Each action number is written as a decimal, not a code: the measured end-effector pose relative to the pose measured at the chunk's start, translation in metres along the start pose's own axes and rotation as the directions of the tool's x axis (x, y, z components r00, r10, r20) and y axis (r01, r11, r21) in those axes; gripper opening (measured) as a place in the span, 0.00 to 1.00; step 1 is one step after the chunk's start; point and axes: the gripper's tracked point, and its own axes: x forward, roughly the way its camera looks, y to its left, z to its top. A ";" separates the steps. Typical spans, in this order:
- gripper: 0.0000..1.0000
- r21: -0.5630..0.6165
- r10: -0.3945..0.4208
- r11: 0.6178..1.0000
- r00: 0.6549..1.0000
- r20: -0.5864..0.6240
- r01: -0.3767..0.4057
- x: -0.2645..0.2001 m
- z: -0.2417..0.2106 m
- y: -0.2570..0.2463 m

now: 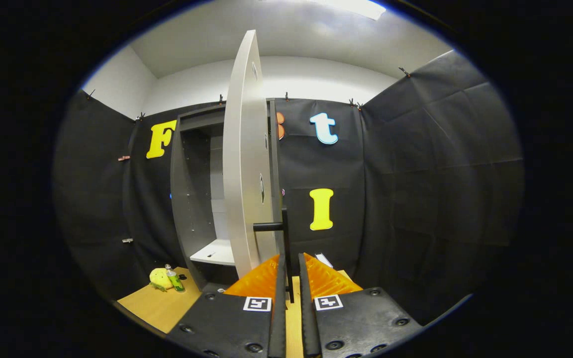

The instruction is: Open the shoe cabinet door, grab the shoes and put them into the shoe cabinet, then close the shoe cabinet door.

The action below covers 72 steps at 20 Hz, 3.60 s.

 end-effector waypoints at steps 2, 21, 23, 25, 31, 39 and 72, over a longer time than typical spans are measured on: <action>0.18 -0.001 -0.004 1.000 1.000 0.010 0.004 -0.013 0.004 0.005; 0.17 0.052 0.099 0.995 0.908 -0.407 -0.085 0.005 -0.224 0.195; 0.16 0.041 0.071 0.997 0.879 -0.471 -0.058 0.003 -0.269 0.195; 0.16 0.033 0.050 0.999 0.848 -0.527 -0.039 -0.001 -0.311 0.195; 0.16 0.020 -0.015 0.999 0.743 -0.669 0.039 -0.022 -0.415 0.188; 0.16 -0.003 -0.043 0.998 0.656 -0.754 0.062 -0.039 -0.492 0.182; 0.16 -0.047 -0.092 0.996 0.755 -0.649 0.081 0.042 -0.541 0.169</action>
